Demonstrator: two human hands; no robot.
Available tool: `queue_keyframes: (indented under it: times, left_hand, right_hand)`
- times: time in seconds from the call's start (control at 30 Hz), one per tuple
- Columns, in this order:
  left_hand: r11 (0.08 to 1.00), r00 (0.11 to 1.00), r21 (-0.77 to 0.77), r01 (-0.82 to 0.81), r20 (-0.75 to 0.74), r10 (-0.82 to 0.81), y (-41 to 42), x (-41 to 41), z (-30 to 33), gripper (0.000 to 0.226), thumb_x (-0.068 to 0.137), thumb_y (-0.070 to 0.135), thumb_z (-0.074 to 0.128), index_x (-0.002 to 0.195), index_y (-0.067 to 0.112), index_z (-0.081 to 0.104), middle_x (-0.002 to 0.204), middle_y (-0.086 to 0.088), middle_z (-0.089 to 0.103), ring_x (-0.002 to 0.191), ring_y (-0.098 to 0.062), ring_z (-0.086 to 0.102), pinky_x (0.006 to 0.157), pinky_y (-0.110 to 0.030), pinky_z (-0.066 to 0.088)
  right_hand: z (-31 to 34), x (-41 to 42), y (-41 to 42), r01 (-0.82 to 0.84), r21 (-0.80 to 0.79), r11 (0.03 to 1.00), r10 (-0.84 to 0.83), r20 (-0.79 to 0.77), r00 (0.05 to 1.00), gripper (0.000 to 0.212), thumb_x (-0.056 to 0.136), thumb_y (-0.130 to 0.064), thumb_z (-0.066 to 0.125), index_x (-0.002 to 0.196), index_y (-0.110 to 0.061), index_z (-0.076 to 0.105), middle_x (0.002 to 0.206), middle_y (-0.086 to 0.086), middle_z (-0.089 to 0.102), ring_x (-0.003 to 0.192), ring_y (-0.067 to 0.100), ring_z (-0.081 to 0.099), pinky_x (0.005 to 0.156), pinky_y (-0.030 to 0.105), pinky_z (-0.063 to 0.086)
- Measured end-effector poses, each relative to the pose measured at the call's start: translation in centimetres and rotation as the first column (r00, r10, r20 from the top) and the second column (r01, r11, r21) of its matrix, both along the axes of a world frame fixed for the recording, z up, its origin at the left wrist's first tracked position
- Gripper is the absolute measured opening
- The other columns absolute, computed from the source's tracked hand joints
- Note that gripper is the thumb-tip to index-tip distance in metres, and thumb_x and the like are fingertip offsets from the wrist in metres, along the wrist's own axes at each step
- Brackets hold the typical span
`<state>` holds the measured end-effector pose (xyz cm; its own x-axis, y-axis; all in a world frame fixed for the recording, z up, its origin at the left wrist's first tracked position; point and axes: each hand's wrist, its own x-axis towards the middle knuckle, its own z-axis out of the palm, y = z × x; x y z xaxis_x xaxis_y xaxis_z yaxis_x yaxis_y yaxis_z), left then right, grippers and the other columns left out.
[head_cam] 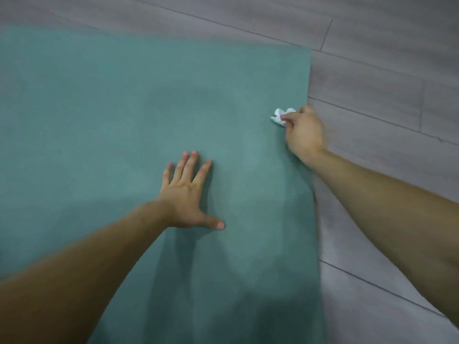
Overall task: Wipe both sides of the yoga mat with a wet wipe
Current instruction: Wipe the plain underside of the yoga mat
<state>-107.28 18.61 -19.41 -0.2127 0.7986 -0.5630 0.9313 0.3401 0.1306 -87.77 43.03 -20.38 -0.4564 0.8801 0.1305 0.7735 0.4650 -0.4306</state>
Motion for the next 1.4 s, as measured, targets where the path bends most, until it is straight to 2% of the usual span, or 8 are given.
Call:
queue_keyframes:
  times: [0.27, 0.37, 0.5, 0.7, 0.83, 0.93, 1.17, 1.4]
  left_hand:
    - [0.901, 0.916, -0.171, -0.398, -0.012, 0.402, -7.6, -4.8, -0.2, 0.182, 0.011, 0.111, 0.054, 0.146, 0.041, -0.047, 0.15, 0.002, -0.06, 0.145, -0.026, -0.048, 0.118, -0.074, -0.011]
    - [0.898, 0.918, -0.216, -0.383, 0.02, 0.396, -7.1, -5.0, -0.6, 0.18, 0.013, 0.112, 0.054, 0.139, 0.041, -0.053, 0.143, 0.0, -0.066, 0.139, -0.03, -0.053, 0.116, -0.076, -0.015]
    - [0.891, 0.922, -0.262, -0.371, 0.013, 0.388, -7.0, -5.4, -0.5, 0.179, 0.016, 0.111, 0.055, 0.136, 0.038, -0.056, 0.139, -0.004, -0.068, 0.137, -0.034, -0.055, 0.115, -0.077, -0.014]
    - [0.9, 0.922, -0.228, -0.372, 0.019, 0.386, -7.3, -5.1, -0.3, 0.178, 0.019, 0.111, 0.056, 0.138, 0.038, -0.055, 0.142, -0.001, -0.067, 0.137, -0.031, -0.056, 0.115, -0.076, -0.014]
    - [0.906, 0.924, -0.219, -0.362, 0.049, 0.38, -7.2, -5.1, -0.6, 0.179, 0.021, 0.109, 0.059, 0.14, 0.037, -0.054, 0.141, -0.002, -0.067, 0.135, -0.032, -0.057, 0.114, -0.077, -0.017]
    - [0.905, 0.919, -0.207, -0.372, 0.054, 0.39, -7.3, -5.3, -0.9, 0.179, 0.022, 0.109, 0.059, 0.14, 0.036, -0.054, 0.14, -0.003, -0.068, 0.135, -0.034, -0.057, 0.113, -0.077, -0.017]
    - [0.953, 0.955, -0.15, -0.263, 0.098, 0.279, -8.1, -7.6, -1.3, 0.144, 0.068, 0.087, 0.068, 0.151, 0.042, -0.041, 0.156, -0.001, -0.054, 0.151, -0.031, -0.04, 0.121, -0.069, -0.012]
    - [0.85, 0.976, 0.527, -0.005, -0.184, 0.12, -16.6, -16.0, -4.1, 0.072, 0.1, 0.073, 0.032, 0.162, 0.036, 0.033, 0.171, -0.002, 0.026, 0.157, -0.025, 0.026, 0.125, -0.056, 0.02]
  right_hand:
    - [-1.2, -7.7, -14.8, -0.751, -0.01, 0.66, 0.744, -0.127, 0.656, 0.026, 0.099, -0.024, 0.061, 0.116, -0.016, 0.078, 0.102, 0.006, 0.063, 0.092, 0.032, 0.067, 0.084, 0.03, 0.054]
    - [-0.4, -4.3, -4.3, -0.269, -0.008, 0.963, 0.268, -0.073, 0.961, 0.037, 0.096, -0.031, 0.056, 0.119, -0.009, 0.076, 0.102, -0.006, 0.063, 0.11, 0.032, 0.066, 0.086, 0.014, 0.044]
    - [-1.4, -3.7, -2.3, 0.132, -0.007, 0.991, -0.132, -0.012, 0.991, 0.028, 0.1, -0.017, 0.051, 0.121, -0.011, 0.069, 0.123, 0.016, 0.057, 0.107, 0.037, 0.06, 0.08, 0.035, 0.045]
    - [-2.0, -13.1, -18.0, -0.741, -0.013, 0.671, 0.74, -0.049, 0.671, 0.027, 0.104, -0.022, 0.051, 0.122, -0.018, 0.071, 0.115, 0.009, 0.058, 0.093, 0.03, 0.064, 0.081, 0.04, 0.056]
    - [-2.4, -6.7, -4.9, -0.076, -0.05, 0.996, 0.075, -0.027, 0.997, 0.027, 0.1, -0.03, 0.058, 0.118, -0.013, 0.069, 0.099, -0.015, 0.063, 0.094, 0.001, 0.065, 0.086, 0.029, 0.049]
    - [-1.6, -4.2, -2.8, 0.335, -0.103, 0.937, -0.344, -0.085, 0.935, 0.03, 0.097, -0.01, 0.052, 0.123, -0.009, 0.069, 0.122, 0.013, 0.06, 0.11, 0.033, 0.061, 0.082, 0.027, 0.039]
    - [-2.8, -17.2, -18.9, -0.523, -0.032, 0.852, 0.514, -0.149, 0.845, 0.024, 0.103, -0.016, 0.059, 0.119, -0.021, 0.076, 0.109, 0.007, 0.056, 0.093, 0.03, 0.065, 0.085, 0.041, 0.055]
    - [-1.2, -5.0, -4.5, 0.341, -0.035, 0.94, -0.342, -0.058, 0.938, 0.026, 0.104, -0.014, 0.055, 0.12, -0.004, 0.073, 0.121, 0.017, 0.059, 0.111, 0.037, 0.063, 0.087, 0.026, 0.041]
